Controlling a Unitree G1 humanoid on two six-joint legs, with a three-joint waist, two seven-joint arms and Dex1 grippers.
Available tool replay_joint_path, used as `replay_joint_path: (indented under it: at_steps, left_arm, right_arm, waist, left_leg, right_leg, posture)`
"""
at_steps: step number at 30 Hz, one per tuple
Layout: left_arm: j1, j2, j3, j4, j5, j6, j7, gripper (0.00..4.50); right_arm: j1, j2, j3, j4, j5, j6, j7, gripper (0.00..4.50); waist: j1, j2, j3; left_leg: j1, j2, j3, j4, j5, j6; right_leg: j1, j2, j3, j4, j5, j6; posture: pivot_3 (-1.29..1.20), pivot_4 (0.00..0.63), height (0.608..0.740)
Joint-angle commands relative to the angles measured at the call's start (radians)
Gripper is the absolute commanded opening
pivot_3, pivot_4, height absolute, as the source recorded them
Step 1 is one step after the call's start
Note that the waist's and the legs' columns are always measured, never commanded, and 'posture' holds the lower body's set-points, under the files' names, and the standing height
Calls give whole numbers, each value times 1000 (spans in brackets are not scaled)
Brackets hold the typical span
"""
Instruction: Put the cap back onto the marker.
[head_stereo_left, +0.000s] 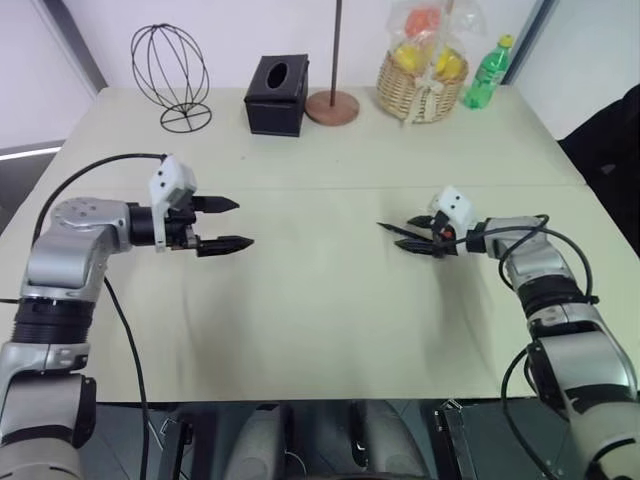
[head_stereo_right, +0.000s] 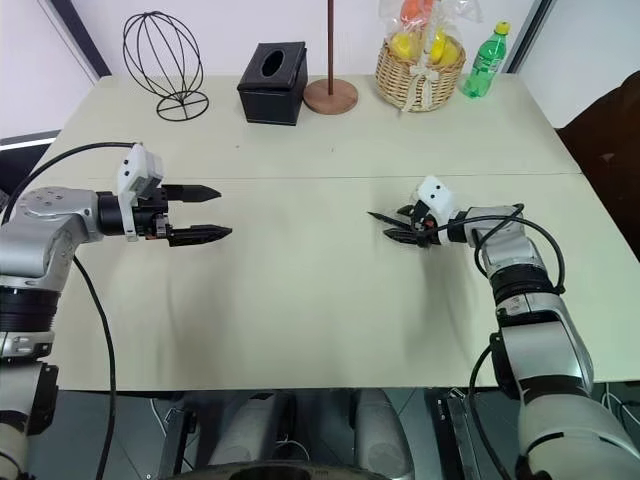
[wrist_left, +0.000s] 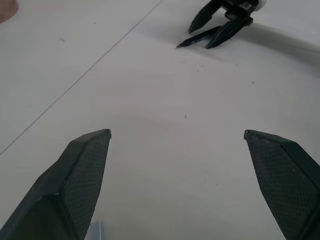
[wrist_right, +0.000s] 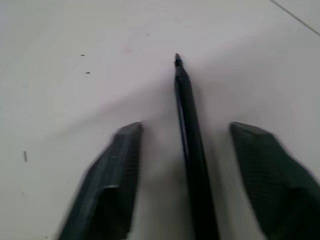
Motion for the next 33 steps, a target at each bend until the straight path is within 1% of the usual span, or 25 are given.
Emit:
replay_joint_path:
  at_steps: [1, 2, 3, 11, 14, 18, 21, 23, 26, 30, 33]
  left_arm:
    - [-10, 5, 23, -9, -10, -14, 7, 4500]
    - [-10, 5, 23, -8, -10, -16, 7, 4500]
    - [-9, 4, 23, -7, -9, -17, 8, 4500]
    - [4, 14, 31, 7, -6, -30, 14, 4500]
    - [23, 33, 40, 25, 4, -44, 18, 4500]
    - [48, 73, 57, 50, 8, -65, 19, 4500]
    - [62, 101, 80, 56, -6, -58, 23, 4500]
    - [77, 116, 92, 55, -8, -55, 22, 4500]
    - [96, 127, 103, 56, 0, -65, 32, 4500]
    - [132, 139, 117, 53, 16, -86, 54, 4500]
    - [183, 133, 148, 35, -10, -55, 82, 4500]
  right_arm:
    - [-12, 1, -3, 20, -15, 6, 13, 961]
    - [-12, 2, -5, 20, -16, 7, 14, 355]
    - [-11, 2, -6, 21, -17, 9, 15, 22]
    - [-5, -20, -5, -6, -37, 14, 14, 22]
    - [-16, -48, 9, -84, -58, 29, 26, 22]
    - [-29, -94, 15, -276, -60, 107, 63, 22]
    - [-49, -161, 47, -462, -92, 235, 113, 22]
    - [-56, -206, 52, -585, -73, 307, 174, 22]
    - [-68, -236, 48, -736, -24, 393, 228, 22]
    - [-59, -233, 76, -927, -5, 450, 242, 22]
    - [-45, -186, 110, -1033, -6, 497, 200, 22]
  waist:
    - [0, 0, 0]
    - [0, 0, 0]
    - [0, 0, 0]
    - [1, 0, 0]
    - [1, 0, 0]
    - [1, 1, 0]
    - [1, 1, 1]
    - [2, 1, 1]
    - [2, 1, 1]
    - [2, 1, 1]
    - [0, 1, 1]
  left_leg:
    - [0, 0, 0, 0, 0, 0]
    - [0, 0, 0, 0, 0, 0]
    - [0, 0, 0, 0, 0, 0]
    - [0, 0, 0, 0, 0, 0]
    - [0, 0, 0, 0, 0, 0]
    - [-1, 0, 0, 0, 0, 0]
    - [-1, 0, 0, 0, 0, 0]
    - [-1, 0, 0, -1, 0, 0]
    - [-1, 0, 0, -1, 0, 0]
    - [-1, 0, 0, -1, 0, 0]
    - [-1, 0, 0, -1, 0, 0]
  right_leg:
    - [0, 0, 0, 0, 0, 0]
    - [0, 0, 0, 0, 0, 0]
    - [0, 0, 0, 0, 0, 0]
    - [0, 0, 0, 0, 0, 0]
    - [0, 0, 0, 0, 0, 0]
    - [-1, 0, 0, 0, 0, 0]
    - [-2, 0, 0, 0, 0, 0]
    - [-2, 0, 0, 0, 0, 0]
    - [-2, 0, 0, 0, 0, 0]
    - [-2, 0, 0, 0, 0, 0]
    - [-2, -1, 0, 0, 0, 0]
  posture:
    - [0, 150, 740]
    - [0, 150, 740]
    - [0, 150, 740]
    - [0, 150, 740]
    - [0, 150, 740]
    - [0, 150, 740]
    - [0, 150, 740]
    - [0, 150, 740]
    - [0, 150, 740]
    - [0, 150, 740]
    - [0, 150, 740]
